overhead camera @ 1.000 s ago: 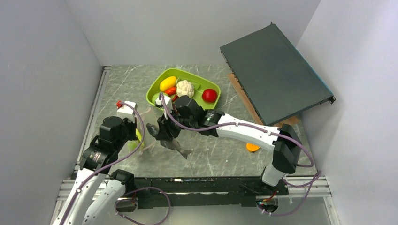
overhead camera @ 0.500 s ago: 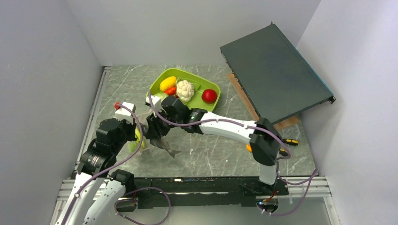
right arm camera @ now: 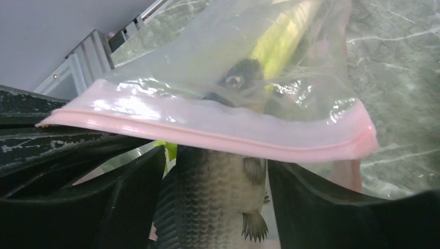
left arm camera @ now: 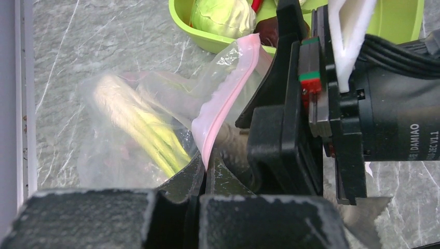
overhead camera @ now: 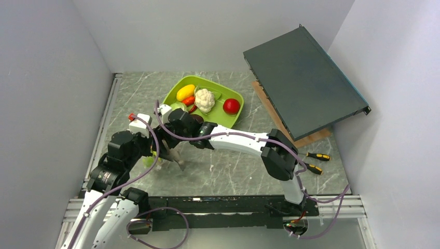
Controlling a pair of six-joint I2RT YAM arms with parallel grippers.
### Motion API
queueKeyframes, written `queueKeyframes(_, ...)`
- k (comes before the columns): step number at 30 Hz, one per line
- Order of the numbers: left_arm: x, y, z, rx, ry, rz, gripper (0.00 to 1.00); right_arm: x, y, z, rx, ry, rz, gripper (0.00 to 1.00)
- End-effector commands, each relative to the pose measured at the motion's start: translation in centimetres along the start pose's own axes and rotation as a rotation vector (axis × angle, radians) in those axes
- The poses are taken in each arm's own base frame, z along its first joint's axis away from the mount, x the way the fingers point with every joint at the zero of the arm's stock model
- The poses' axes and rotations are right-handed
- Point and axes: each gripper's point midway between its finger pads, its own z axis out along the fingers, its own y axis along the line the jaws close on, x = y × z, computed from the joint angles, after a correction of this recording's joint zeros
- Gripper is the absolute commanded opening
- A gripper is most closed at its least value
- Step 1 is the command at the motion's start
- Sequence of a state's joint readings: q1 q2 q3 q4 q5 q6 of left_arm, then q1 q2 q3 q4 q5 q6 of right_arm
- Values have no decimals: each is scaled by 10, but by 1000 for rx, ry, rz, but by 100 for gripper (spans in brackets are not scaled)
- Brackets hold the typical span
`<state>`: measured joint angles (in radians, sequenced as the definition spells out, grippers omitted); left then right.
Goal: Place the food in the zip-top bag and seal the zipper
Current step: Place the fake fish in the zipper food storage bag.
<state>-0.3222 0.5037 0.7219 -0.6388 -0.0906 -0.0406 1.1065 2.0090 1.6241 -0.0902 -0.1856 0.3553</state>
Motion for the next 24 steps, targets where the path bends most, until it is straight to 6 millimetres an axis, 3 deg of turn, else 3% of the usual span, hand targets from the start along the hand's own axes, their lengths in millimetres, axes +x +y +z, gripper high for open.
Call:
queueKeyframes(1,-19,0,0,4,-75,5,0,-13,-1,-3,50,-33,-2,78)
queueKeyframes(6,-18,0,0,6,-66,5,0,-4,-2,-9,53,-4,-15,85)
queueKeyframes(18,-19,-1,0,9,-75,5,0,-13,25,-59,88,33,127,82)
queueKeyframes(24,-20,-2,1,17,-79,7,0,6,30,-57,71,43,-39,75)
